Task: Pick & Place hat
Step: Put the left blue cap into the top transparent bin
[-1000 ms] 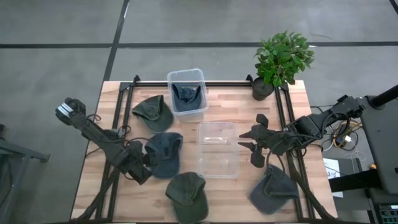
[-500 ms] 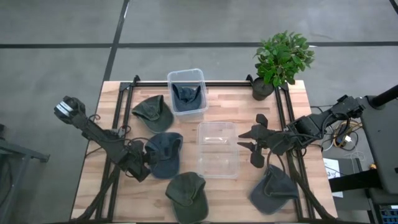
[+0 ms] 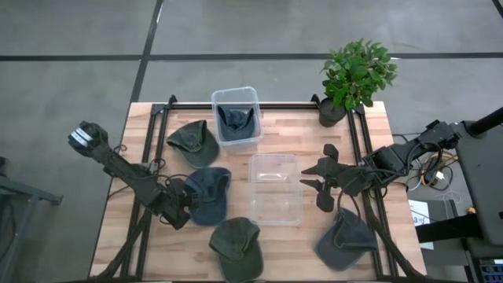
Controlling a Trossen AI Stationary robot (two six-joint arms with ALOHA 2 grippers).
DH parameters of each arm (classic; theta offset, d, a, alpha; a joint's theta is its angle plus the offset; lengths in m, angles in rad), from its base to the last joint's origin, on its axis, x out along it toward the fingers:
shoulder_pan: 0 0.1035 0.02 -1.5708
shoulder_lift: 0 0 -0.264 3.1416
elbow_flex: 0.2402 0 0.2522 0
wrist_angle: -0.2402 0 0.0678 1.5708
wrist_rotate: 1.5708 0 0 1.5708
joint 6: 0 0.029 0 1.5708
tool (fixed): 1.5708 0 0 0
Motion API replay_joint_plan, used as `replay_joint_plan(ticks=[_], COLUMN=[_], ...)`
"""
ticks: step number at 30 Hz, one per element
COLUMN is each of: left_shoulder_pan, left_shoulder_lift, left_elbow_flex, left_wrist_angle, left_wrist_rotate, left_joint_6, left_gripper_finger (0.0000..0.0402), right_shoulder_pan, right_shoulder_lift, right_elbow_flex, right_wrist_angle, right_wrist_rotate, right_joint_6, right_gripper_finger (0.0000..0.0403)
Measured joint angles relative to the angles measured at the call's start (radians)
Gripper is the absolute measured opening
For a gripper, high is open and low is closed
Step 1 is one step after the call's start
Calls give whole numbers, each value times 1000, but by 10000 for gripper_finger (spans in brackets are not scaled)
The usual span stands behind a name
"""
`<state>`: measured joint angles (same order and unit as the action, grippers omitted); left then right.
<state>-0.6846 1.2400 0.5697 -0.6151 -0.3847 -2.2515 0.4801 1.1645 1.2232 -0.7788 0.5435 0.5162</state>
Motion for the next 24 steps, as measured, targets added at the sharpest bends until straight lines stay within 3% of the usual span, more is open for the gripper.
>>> replay_joint_plan(ticks=[4,8,15,24], left_shoulder_pan=[0,0,0,0], left_shoulder_lift=[1,1,1,1], left_elbow_flex=[-59,-96,-101,-101], left_wrist_angle=[165,295,325,323], left_wrist_rotate=[-51,-63,-63,-63], left_joint_6=[74,194,242,236], left_gripper_finger=[169,169,168,126], right_shoulder_pan=[0,0,-10,-40], right_shoulder_lift=[2,2,-43,-332], right_elbow_flex=[0,-4,-22,-247], right_wrist_angle=[0,-1,0,88], right_wrist_rotate=[9,11,11,1], right_joint_6=[-24,-181,-270,-292], right_gripper_finger=[118,118,118,118])
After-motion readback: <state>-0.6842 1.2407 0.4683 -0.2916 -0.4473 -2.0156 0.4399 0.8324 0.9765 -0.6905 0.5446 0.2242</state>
